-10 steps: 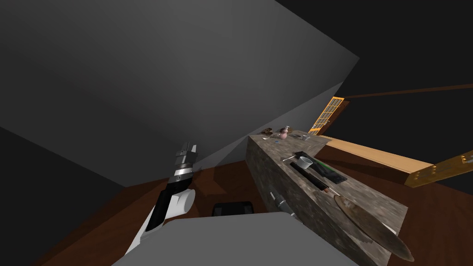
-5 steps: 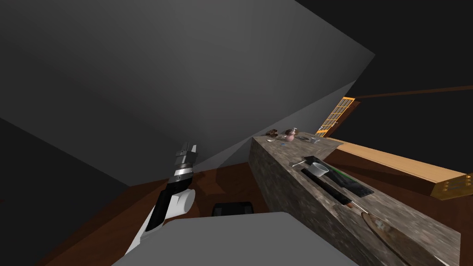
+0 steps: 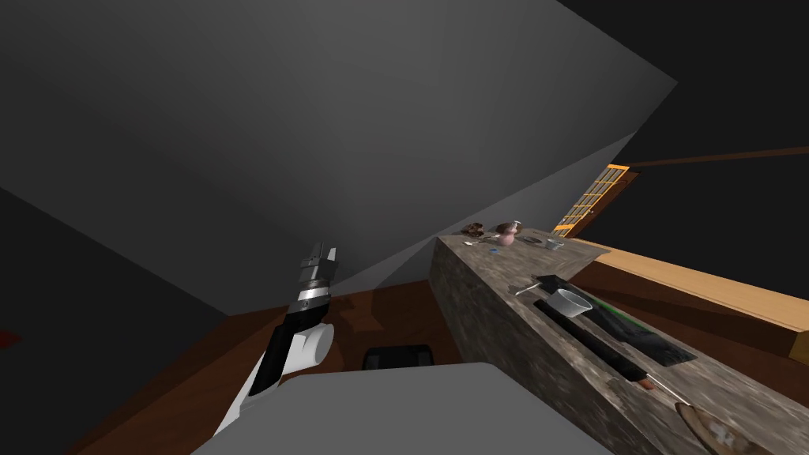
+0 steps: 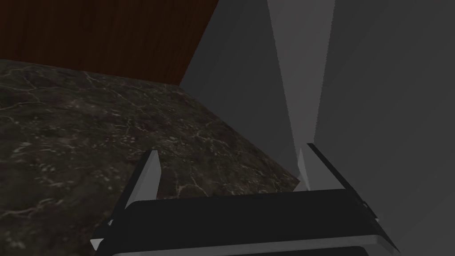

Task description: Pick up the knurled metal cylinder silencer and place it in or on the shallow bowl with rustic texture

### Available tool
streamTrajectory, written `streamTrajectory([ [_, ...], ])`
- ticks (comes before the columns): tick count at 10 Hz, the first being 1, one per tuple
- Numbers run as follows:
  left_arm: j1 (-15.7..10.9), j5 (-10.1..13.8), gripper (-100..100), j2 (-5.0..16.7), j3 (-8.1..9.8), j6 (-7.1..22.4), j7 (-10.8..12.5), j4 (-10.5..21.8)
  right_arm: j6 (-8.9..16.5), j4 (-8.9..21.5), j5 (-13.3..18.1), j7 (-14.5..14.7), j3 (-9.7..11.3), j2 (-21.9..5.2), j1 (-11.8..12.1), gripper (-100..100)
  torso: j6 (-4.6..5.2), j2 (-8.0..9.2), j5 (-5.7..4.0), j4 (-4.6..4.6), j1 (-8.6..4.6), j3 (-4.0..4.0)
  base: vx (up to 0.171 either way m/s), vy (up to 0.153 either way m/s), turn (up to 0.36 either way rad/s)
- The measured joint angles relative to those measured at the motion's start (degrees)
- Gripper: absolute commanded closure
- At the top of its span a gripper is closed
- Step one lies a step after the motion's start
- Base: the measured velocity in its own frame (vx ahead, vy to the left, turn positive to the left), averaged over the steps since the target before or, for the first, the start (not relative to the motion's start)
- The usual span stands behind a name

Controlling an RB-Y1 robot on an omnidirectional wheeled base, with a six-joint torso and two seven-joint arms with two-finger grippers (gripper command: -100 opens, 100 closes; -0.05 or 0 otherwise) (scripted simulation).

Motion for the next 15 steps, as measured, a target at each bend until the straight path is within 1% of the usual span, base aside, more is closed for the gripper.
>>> streamTrajectory([
  [1,0.0,0.0,0,0.0,0.0,0.0,0.0,0.0,-0.36,0.92,0.01,-0.06,0.04,-0.39,0.15,-100,0.0,0.14,-0.04,0.03,-0.1,0.08,0.078,0.029,0.099],
  [2,-0.01,0.0,0,0.0,0.0,0.0,0.0,0.0,-0.63,3.42,0.13,0.02,0.47,-1.95,0.52,-100,-0.02,0.09,-0.04,0.03,-0.1,0.06,0.086,0.028,0.066],
  [3,0.0,0.0,0,0.0,0.0,0.0,0.0,0.0,-0.01,3.33,0.27,0.21,0.58,-2.83,1.74,-100,0.0,0.06,-0.03,0.02,-0.08,0.04,0.124,0.046,0.129],
  [4,0.0,0.0,0,0.0,0.0,0.0,0.0,0.0,0.44,4.3,0.38,0.55,0.69,-4.63,3.42,-100,-0.02,-0.06,-0.02,-0.01,-0.03,-0.03,0.112,0.025,0.067],
  [5,0.0,0.0,0,0.0,0.0,0.0,0.0,0.0,0.29,6.05,0.4,0.72,0.86,-5.58,3.75,-100,-0.01,-0.05,-0.03,-0.01,-0.08,-0.03,0.132,0.014,0.147],
  [6,0.0,0.0,0,0.0,0.0,0.0,0.0,0.0,0.85,6.71,0.75,1.52,1.19,-6.68,5.67,-100,-0.02,-0.12,-0.03,-0.02,-0.11,-0.06,0.106,0.011,0.06],
  [7,0.0,0.0,0,0.0,0.0,0.0,0.0,0.0,1.41,7.38,0.81,1.89,1.33,-7.68,6.41,-100,-0.01,-0.05,-0.04,-0.01,-0.12,-0.03,0.04,0.012,-0.017],
  [8,0.0,0.0,0,0.0,0.0,0.0,0.0,0.0,0.98,8.48,0.74,1.92,1.24,-8.06,6.53,-100,0.01,0.14,-0.04,0.03,-0.11,0.08,0.085,0.025,0.124],
  [9,-0.01,0.0,0,0.0,0.0,0.0,0.0,0.0,0.46,10.43,0.73,2.26,1.39,-9.45,7.36,-100,-0.03,0.07,-0.03,0.03,-0.09,0.05,0.091,0.024,0.085],
  [10,0.0,0.0,0,0.0,0.0,0.0,0.0,0.0,0.25,11.67,0.61,2.37,1.37,-10.74,7.91,-100,-0.01,0.04,-0.03,0.02,-0.09,0.02,0.1,0.018,0.127],
  [11,0.0,0.0,0,0.0,0.0,0.0,0.0,0.0,-0.73,14.59,0.43,2.78,1.23,-12.57,9.17,-100,-0.02,0.0,-0.03,0.0,-0.11,0.0,0.169,0.041,0.227],
  [12,0.0,0.0,0,0.0,0.0,0.0,0.0,0.0,0.72,14.33,0.39,3.6,1.27,-14.46,11.61,-100,-0.05,-0.21,-0.02,-0.04,-0.03,-0.12,0.138,0.013,0.076],
  [13,0.01,0.0,0,0.0,0.01,0.0,0.0,0.0,1.43,14.94,0.26,4.04,1.18,-16.18,12.61,-100,-0.01,-0.18,-0.03,-0.04,-0.1,-0.11,0.056,-0.014,-0.021],
  [14,0.0,0.0,0,0.01,0.01,0.0,0.0,0.0,1.14,16.16,0.32,4.16,1.47,-16.63,12.22,-100,0.01,0.06,-0.06,0.02,-0.16,0.03,0.072,-0.002,0.137],
  [15,-0.01,0.0,0,0.0,0.0,0.0,0.0,0.0,0.5,17.96,0.3,5.06,1.42,-17.72,13.47,-100,-0.03,0.08,-0.04,0.02,-0.16,0.04,0.108,0.001,0.253],
])
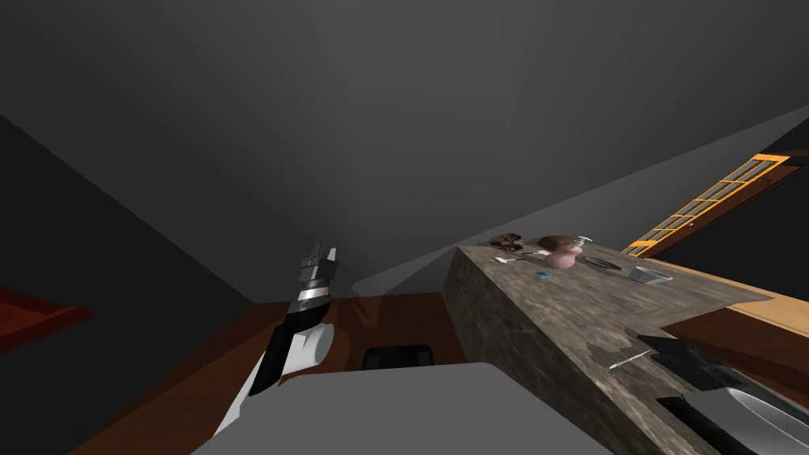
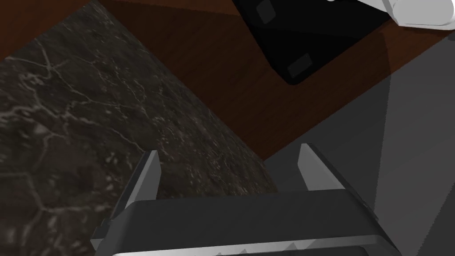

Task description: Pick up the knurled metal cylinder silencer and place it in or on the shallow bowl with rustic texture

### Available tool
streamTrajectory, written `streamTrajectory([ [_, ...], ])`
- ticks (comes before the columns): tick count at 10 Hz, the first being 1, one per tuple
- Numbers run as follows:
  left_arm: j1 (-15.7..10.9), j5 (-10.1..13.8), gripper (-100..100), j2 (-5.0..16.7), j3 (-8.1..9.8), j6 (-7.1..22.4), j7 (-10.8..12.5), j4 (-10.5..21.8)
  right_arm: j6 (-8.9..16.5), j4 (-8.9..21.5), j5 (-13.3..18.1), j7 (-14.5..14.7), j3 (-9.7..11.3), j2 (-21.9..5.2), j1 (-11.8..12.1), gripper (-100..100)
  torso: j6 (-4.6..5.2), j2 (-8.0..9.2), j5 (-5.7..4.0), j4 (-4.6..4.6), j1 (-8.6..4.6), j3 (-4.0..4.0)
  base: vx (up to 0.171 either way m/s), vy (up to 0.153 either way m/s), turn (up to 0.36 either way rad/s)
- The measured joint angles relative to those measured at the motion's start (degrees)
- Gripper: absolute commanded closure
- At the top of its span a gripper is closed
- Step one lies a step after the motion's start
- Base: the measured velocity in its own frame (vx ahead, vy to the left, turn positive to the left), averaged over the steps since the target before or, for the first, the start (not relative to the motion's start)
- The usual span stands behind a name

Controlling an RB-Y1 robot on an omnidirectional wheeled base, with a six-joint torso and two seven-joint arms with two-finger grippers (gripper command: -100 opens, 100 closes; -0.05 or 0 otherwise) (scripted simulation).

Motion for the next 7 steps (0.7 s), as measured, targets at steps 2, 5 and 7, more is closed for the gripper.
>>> streamTrajectory([
  [2,0.01,0.0,0,0.0,0.01,0.0,0.0,0.0,-0.63,3.46,-0.35,1.68,0.12,-2.97,1.9,-100,0.03,-0.07,-0.02,-0.01,-0.02,-0.04,0.088,-0.004,0.075],
  [5,0.01,0.0,0,0.0,0.01,0.0,0.0,0.0,-0.45,7.45,-1.11,4.11,0.26,-7.89,4.6,-100,0.03,-0.04,-0.03,0.0,-0.03,-0.03,0.08,-0.013,0.13],
  [7,0.0,0.0,0,0.0,0.0,0.0,0.0,0.0,0.52,8.71,-1.94,5.7,0.43,-11.78,6.21,-100,-0.02,-0.01,-0.03,0.0,-0.09,-0.01,0.051,-0.037,0.131],
])
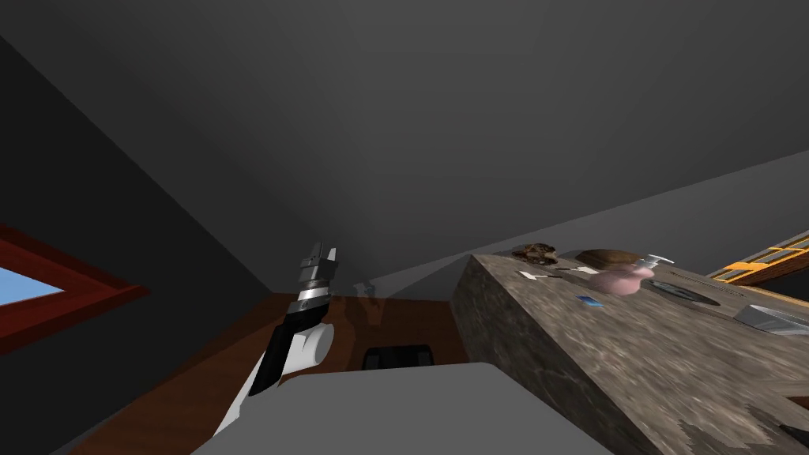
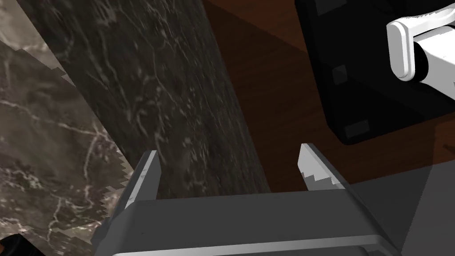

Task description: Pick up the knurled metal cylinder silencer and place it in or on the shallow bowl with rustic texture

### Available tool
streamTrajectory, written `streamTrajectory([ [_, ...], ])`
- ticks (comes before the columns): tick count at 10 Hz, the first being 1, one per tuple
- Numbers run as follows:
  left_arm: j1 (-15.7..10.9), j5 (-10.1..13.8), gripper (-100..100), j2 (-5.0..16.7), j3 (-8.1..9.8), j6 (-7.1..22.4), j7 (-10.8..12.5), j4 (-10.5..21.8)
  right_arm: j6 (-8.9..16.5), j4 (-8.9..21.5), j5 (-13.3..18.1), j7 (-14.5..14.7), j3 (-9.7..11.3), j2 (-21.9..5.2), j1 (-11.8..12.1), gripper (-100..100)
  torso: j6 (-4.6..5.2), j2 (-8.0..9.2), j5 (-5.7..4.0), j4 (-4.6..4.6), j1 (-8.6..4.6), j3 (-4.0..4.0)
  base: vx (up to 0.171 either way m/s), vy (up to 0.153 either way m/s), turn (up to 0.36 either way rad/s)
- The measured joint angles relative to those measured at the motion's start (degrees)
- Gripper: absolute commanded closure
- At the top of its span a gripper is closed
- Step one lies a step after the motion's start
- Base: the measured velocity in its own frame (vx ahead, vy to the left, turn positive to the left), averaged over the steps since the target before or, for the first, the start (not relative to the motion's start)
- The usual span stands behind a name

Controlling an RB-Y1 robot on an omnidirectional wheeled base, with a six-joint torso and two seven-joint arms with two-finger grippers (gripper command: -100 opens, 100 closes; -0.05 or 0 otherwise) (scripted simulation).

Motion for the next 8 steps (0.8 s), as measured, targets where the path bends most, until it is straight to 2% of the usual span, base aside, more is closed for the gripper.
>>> streamTrajectory([
  [1,0.0,0.0,0,0.0,0.0,0.0,0.0,0.0,-0.3,1.38,-0.19,0.75,-0.02,-0.84,0.23,-100,0.06,0.1,-0.01,0.03,-0.01,0.06,0.016,-0.049,0.076],
  [3,-0.01,0.0,0,0.0,0.0,0.0,0.0,0.0,-1.14,3.23,-1.38,3.15,-0.9,-4.2,2.16,-100,0.01,0.25,-0.04,0.06,-0.18,0.15,-0.008,-0.082,0.123],
  [5,0.0,0.0,0,0.0,0.01,0.0,0.0,0.0,-1.49,5.06,-1.87,4.83,-0.65,-5.77,1.89,-100,0.04,0.3,-0.05,0.08,-0.15,0.18,-0.014,-0.092,0.131],
  [7,-0.01,0.0,0,0.01,0.01,0.0,0.0,0.0,-2.26,7.16,-2.88,7.23,-0.52,-8.19,1.01,-100,0.05,0.44,-0.12,0.11,-0.45,0.26,-0.074,-0.177,0.13],
  [8,-0.01,0.0,0,0.01,0.02,0.0,0.0,0.0,-1.98,6.56,-3.61,8.85,-1.11,-9.1,1.21,-100,0.05,0.55,-0.16,0.14,-0.57,0.33,-0.103,-0.163,0.107],
])
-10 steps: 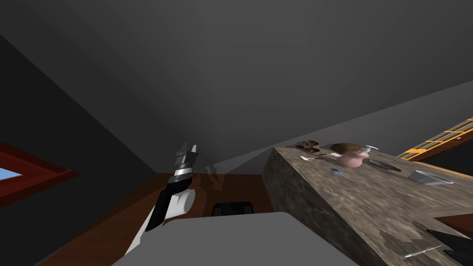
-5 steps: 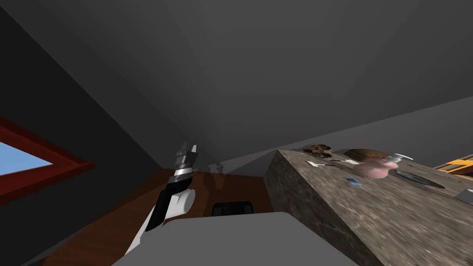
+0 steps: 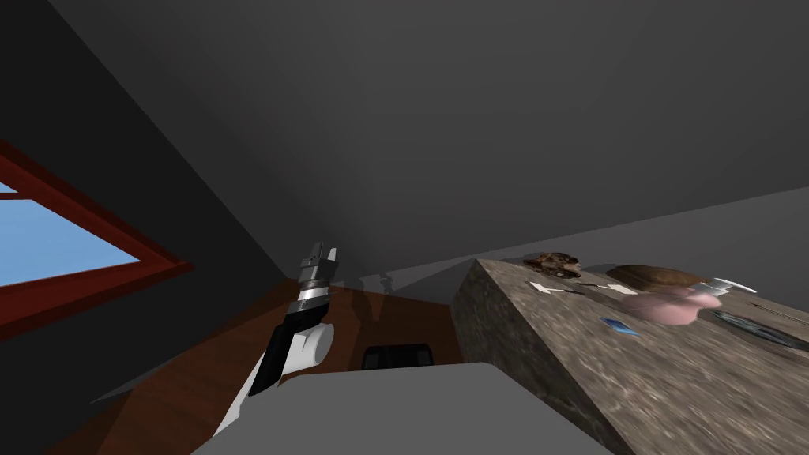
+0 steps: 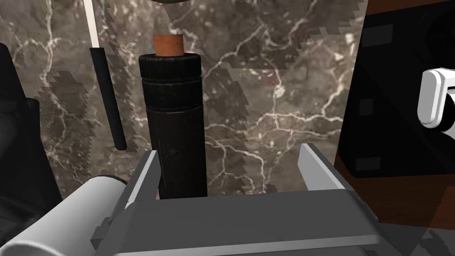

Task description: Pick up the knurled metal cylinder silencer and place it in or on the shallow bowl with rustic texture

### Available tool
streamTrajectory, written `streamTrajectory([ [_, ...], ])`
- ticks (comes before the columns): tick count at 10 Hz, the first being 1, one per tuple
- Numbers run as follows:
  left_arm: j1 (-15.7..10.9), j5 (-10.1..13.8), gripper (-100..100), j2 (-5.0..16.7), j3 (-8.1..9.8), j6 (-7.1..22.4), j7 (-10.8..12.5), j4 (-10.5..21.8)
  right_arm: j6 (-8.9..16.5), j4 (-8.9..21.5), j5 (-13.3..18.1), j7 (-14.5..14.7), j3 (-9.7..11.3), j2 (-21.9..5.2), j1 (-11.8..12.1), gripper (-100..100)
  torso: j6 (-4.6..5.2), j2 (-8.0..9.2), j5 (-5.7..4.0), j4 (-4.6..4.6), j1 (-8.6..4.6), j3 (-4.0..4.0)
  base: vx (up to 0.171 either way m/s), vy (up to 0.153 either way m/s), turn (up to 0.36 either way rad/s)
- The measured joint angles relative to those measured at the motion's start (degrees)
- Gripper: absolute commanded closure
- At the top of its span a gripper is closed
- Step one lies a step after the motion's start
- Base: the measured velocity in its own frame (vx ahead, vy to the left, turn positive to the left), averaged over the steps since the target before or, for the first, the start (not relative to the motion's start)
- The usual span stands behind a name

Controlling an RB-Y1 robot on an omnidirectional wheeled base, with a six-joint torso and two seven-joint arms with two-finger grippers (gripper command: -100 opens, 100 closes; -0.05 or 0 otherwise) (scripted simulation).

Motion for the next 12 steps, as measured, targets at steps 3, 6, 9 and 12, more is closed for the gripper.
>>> streamTrajectory([
  [3,0.0,0.0,0,-0.01,-0.01,0.0,0.0,0.0,-2.61,2.58,-0.77,2.96,1.36,-0.97,-4.89,-100,0.05,0.14,0.05,0.05,0.31,0.1,-0.093,-0.088,0.049],
  [6,0.01,0.0,0,-0.02,-0.01,0.0,0.0,0.0,-2.22,-0.68,-2.15,4.65,-0.45,-1.45,-3.67,-100,0.04,-0.12,0.15,-0.02,0.67,-0.07,-0.026,-0.013,0.01],
  [9,0.01,0.0,0,-0.01,-0.01,0.0,0.0,0.0,-2.03,-0.17,-1.54,4.8,0.48,-0.5,-5.07,-100,0.06,-0.28,0.15,-0.05,0.66,-0.14,0.011,-0.026,0.034],
  [12,0.02,0.0,0,-0.01,-0.01,0.0,0.0,0.0,0.15,-0.49,-0.05,5.19,2.32,2.1,-7.37,100,0.05,-0.3,0.13,-0.06,0.61,-0.16,0.007,-0.03,0.016],
])
